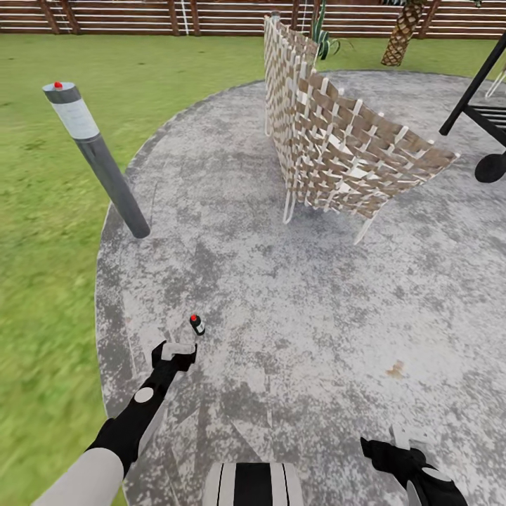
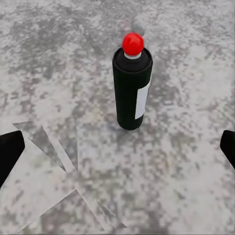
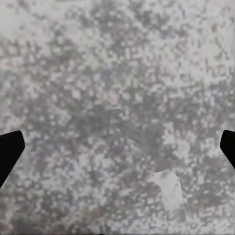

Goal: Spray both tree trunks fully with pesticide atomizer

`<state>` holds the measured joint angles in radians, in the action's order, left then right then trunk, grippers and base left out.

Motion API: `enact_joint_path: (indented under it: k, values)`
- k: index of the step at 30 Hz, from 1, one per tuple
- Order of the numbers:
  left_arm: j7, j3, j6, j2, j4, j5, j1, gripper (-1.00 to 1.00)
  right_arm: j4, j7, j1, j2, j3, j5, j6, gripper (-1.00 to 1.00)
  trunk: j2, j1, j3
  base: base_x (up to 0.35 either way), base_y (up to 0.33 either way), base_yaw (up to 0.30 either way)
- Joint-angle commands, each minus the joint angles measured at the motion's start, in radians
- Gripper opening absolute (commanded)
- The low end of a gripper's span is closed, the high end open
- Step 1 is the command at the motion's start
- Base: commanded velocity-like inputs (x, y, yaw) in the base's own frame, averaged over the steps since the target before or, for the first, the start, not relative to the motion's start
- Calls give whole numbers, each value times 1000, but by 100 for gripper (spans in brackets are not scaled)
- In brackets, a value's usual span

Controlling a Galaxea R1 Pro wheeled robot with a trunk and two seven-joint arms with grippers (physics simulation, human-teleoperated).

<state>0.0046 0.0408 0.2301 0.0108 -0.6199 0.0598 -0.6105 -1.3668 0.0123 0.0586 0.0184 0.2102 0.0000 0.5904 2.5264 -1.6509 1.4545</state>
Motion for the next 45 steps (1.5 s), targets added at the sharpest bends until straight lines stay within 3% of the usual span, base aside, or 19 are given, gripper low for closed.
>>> enact_joint_path:
  k: [1,31,45]
  values:
    - [0,0,0,0,0,1,0,100,0,0,0,0,0,0,0,100,0,0,0,34,0,0]
    - [0,-1,0,0,-1,2,0,100,0,0,0,0,0,0,0,100,0,0,1,102,0,-50]
    - [0,-2,3,1,-1,1,0,100,0,0,1,0,1,0,0,100,3,-6,75,0,0,0]
